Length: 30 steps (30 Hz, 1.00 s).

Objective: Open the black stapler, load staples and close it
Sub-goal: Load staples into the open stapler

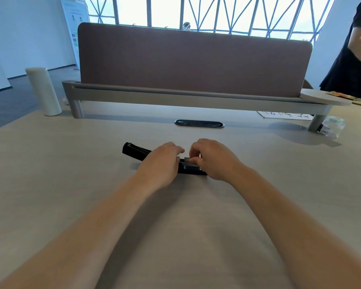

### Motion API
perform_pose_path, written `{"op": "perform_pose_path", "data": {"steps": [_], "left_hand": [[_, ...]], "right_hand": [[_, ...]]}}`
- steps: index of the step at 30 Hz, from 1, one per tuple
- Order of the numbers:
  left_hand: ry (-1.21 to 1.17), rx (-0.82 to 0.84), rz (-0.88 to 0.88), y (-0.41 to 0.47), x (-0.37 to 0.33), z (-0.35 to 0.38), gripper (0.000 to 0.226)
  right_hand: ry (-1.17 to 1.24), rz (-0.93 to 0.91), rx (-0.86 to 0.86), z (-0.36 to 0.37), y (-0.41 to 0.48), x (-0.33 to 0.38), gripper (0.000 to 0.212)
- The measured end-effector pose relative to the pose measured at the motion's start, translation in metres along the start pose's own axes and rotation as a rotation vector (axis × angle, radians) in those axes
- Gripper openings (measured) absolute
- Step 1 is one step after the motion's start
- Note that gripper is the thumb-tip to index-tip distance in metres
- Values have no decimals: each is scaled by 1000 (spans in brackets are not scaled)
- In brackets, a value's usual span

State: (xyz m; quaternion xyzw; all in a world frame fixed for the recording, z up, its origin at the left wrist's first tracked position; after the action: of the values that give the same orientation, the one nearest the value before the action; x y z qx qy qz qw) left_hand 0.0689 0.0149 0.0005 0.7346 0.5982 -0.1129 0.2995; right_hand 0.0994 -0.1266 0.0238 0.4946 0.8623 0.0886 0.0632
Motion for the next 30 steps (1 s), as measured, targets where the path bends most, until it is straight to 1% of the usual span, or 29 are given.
{"op": "perform_pose_path", "data": {"steps": [6,20,25,30], "left_hand": [[6,-2,14,-1,0,0,38],[36,10,47,-4,-4,-2,39],[41,-8,80,-8,-6,-5,34],[48,-15,46,-10,-7,-6,27]], "right_hand": [[-11,1,1,-1,-2,0,17],[73,63,12,2,-2,-3,19],[83,75,0,3,-6,-10,20],[98,107,-8,1,-12,-18,22]]}}
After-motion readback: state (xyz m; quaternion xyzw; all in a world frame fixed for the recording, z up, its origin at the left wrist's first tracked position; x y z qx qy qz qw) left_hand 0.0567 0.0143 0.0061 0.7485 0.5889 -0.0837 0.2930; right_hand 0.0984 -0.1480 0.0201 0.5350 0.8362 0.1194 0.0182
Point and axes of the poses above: each hand's wrist, its own y-axis towards the middle knuckle, its own z-axis out of the palm, x = y × z, the point moved 3 cm from there along y, towards the middle knuckle, and after that the axes turned 14 degrees about -y, right-handed, at the moved point
